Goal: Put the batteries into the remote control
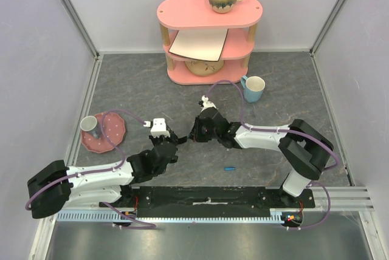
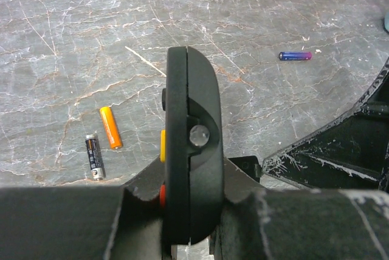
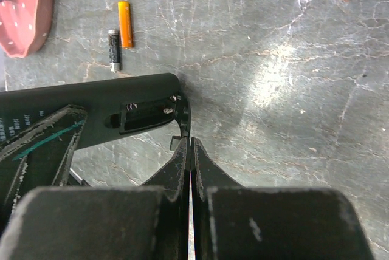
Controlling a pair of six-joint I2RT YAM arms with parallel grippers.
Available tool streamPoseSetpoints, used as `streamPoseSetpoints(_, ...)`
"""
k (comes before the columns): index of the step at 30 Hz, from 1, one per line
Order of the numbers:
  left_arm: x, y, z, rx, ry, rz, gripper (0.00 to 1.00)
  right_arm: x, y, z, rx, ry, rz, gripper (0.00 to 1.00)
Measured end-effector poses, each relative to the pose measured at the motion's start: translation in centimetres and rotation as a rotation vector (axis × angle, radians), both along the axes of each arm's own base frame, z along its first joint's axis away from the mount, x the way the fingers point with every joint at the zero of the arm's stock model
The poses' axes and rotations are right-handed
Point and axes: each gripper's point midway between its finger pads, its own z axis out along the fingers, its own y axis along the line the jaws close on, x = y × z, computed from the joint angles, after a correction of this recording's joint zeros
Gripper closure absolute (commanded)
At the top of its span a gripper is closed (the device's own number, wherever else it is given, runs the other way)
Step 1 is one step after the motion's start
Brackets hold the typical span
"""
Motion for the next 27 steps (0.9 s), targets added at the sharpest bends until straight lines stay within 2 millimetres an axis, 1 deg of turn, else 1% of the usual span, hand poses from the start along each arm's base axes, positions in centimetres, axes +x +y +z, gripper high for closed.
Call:
streamPoseSetpoints(10, 0.0, -0.4, 0.0, -0.035, -0.012, -0.010, 0.98, -0.5, -1.5, -1.0, -0.096, 0.020, -0.002, 1.00)
streamPoseSetpoints(21, 0.0, -0.6, -0.1, -0.042, -0.008, -0.021, 0.98, -0.8, -2.3, -1.7, -0.152, 0.025, -0.012, 1.00)
streamPoseSetpoints(23, 0.0, -0.6, -0.1, -0.040, -0.007, -0.021, 0.98, -0.8, -2.3, -1.7, -0.154, 0.024, -0.013, 0.97)
streamPoseSetpoints(26, 0.0, -0.6, -0.1, -0.040, -0.003, -0.018, 0.98, -0.9, -2.5, -1.8, -0.158, 0.022, -0.015, 0.88)
streamPoseSetpoints(27, -0.1, -0.6, 0.0, -0.043, -0.001, -0.017, 0.98, -0.9, -2.6, -1.8, -0.160, 0.022, -0.015, 0.82)
